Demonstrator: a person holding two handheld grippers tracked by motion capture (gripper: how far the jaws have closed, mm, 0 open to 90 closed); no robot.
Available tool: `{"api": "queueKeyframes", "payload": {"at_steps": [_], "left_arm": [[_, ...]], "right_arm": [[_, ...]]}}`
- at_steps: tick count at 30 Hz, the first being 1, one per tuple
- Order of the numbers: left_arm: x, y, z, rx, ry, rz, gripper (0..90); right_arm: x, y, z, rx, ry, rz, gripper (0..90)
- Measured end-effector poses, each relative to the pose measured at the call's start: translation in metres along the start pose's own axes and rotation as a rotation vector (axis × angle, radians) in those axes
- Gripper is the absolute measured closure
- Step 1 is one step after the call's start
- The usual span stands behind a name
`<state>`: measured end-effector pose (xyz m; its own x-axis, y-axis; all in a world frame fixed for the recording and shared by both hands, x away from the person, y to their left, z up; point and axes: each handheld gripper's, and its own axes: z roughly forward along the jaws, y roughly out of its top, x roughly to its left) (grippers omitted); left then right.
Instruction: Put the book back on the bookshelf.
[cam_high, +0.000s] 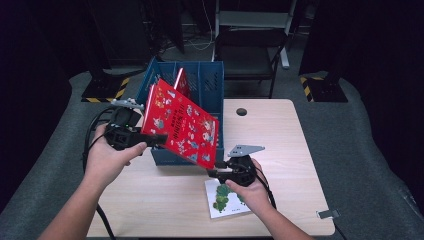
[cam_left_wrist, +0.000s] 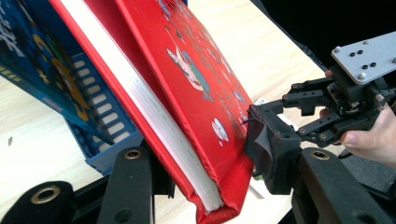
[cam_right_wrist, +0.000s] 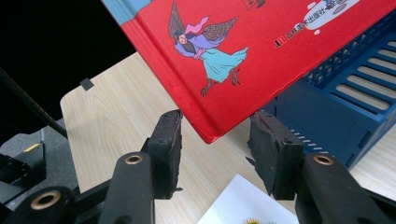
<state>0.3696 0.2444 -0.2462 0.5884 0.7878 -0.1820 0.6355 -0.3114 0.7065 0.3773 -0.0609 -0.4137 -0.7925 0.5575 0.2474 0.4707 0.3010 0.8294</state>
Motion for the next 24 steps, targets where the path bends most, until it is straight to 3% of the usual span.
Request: {"api": "queueKeyframes", "payload": {"at_steps": [24], "left_arm": [[0.017, 0.003, -0.005, 0.005, 0.035, -0.034, 56.5]], "right_arm": [[-0.002, 0.012, 0.025, 0.0, 0.021, -0.011, 54.1]]}}
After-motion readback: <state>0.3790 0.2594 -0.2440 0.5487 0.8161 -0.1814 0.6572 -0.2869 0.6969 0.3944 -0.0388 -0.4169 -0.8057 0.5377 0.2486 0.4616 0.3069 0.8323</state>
